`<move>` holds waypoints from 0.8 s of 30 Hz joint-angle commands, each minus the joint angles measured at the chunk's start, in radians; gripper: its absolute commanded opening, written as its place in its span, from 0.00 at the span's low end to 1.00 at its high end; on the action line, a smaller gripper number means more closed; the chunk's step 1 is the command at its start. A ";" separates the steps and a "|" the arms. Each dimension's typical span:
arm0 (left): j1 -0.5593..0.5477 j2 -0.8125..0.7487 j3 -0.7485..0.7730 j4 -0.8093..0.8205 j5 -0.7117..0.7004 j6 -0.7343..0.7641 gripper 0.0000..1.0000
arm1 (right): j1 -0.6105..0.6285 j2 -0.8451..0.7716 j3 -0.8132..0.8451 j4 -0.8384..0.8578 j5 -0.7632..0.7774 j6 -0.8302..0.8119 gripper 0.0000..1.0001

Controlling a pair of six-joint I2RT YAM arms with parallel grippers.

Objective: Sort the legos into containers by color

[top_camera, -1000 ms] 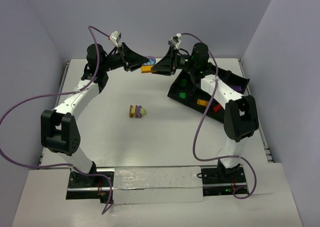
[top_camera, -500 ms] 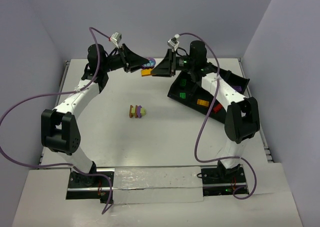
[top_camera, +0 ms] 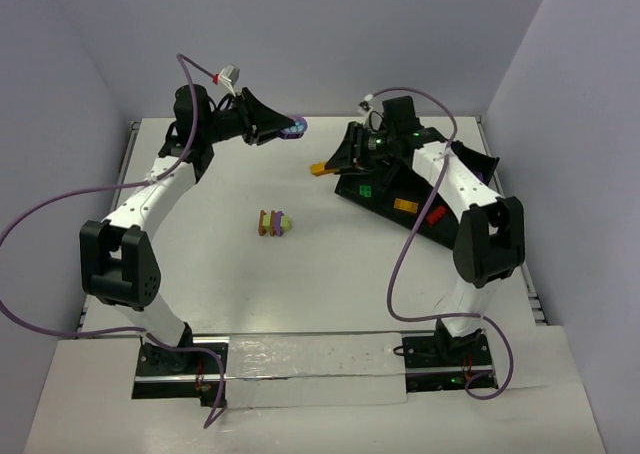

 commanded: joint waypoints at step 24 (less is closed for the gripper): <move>0.027 -0.021 0.262 -0.635 -0.329 0.429 0.00 | -0.184 -0.144 -0.122 -0.195 1.036 0.002 0.14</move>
